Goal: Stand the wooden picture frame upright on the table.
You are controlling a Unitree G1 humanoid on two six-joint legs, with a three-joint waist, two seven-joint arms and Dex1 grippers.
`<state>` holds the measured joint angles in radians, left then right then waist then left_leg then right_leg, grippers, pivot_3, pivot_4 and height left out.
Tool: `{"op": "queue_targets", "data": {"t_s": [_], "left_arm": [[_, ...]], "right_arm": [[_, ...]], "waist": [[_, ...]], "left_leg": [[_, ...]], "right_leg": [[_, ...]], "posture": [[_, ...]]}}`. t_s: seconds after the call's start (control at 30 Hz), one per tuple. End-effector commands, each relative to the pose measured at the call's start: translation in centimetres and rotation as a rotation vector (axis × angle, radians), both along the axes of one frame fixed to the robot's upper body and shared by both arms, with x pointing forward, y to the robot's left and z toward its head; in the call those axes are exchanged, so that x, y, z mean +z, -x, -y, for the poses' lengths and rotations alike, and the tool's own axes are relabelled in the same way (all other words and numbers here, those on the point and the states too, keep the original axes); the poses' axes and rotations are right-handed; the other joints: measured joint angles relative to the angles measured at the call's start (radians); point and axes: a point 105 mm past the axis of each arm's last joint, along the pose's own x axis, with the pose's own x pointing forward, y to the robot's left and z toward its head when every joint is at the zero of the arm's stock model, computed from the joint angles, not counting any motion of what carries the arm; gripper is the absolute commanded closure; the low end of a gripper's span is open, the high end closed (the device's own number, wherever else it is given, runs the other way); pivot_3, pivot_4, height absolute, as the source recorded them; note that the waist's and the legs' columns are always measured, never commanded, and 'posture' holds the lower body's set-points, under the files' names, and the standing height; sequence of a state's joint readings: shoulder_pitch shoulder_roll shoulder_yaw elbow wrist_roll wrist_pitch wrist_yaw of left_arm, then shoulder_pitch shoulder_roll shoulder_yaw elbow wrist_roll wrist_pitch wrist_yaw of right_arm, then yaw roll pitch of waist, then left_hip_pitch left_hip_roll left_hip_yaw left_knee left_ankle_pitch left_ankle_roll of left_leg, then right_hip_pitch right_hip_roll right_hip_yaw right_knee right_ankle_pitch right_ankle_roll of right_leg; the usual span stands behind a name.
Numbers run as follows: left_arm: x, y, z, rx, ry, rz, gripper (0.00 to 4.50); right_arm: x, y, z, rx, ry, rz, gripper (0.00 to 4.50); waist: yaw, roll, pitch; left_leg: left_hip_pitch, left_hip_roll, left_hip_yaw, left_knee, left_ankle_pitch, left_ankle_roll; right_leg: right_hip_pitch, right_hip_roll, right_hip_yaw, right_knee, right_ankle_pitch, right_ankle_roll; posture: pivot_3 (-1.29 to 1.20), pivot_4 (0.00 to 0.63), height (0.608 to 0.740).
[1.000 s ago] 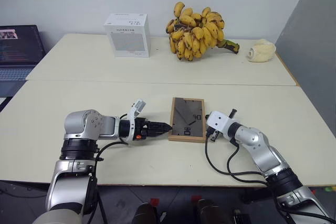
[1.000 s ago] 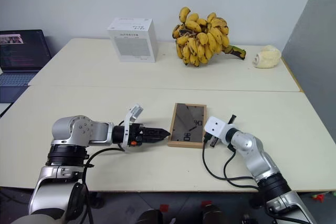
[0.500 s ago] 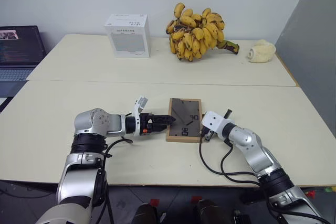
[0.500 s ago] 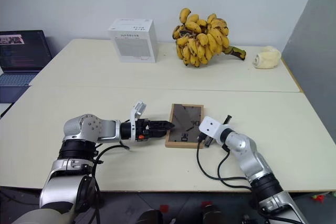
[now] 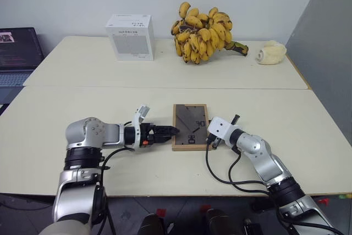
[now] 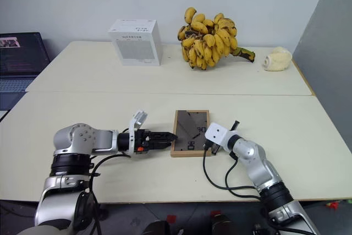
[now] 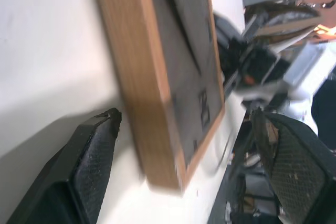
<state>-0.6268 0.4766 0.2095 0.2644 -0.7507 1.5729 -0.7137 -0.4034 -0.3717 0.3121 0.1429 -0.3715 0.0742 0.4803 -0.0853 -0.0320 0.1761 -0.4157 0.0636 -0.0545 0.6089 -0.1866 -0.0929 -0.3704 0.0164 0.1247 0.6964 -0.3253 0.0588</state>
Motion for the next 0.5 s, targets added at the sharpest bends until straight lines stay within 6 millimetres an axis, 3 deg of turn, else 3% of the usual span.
{"op": "queue_targets", "data": {"t_s": [0.03,0.3,0.5], "left_arm": [[-1.9,1.2,0.1,-0.005,-0.052,-0.071,0.3],[-1.9,0.2,1.4,0.014,-0.04,-0.071,0.3],[-1.9,-0.6,2.1,0.03,-0.016,-0.068,0.3]], "right_arm": [[-1.4,1.0,0.4,0.022,0.044,-0.04,4.5],[-1.9,2.7,-0.2,0.08,0.071,-0.046,4.5],[-0.9,2.4,-1.9,0.079,0.023,-0.033,4.5]], "waist": [[0.002,0.0,0.0],[0.008,-0.001,-0.003],[0.01,-0.002,-0.005]], "left_leg": [[0.0,0.0,0.0,0.0,0.0,0.0],[0.001,-0.001,0.0,0.001,0.0,0.0],[0.001,-0.001,0.0,0.002,0.0,0.0]], "right_leg": [[0.0,0.0,0.0,0.0,0.0,0.0],[0.002,-0.001,0.0,-0.001,-0.002,0.004],[0.002,-0.001,0.0,-0.001,-0.002,0.004]], "posture": [[0.0,0.15,0.74],[0.0,0.15,0.74],[0.0,0.15,0.74]]}}
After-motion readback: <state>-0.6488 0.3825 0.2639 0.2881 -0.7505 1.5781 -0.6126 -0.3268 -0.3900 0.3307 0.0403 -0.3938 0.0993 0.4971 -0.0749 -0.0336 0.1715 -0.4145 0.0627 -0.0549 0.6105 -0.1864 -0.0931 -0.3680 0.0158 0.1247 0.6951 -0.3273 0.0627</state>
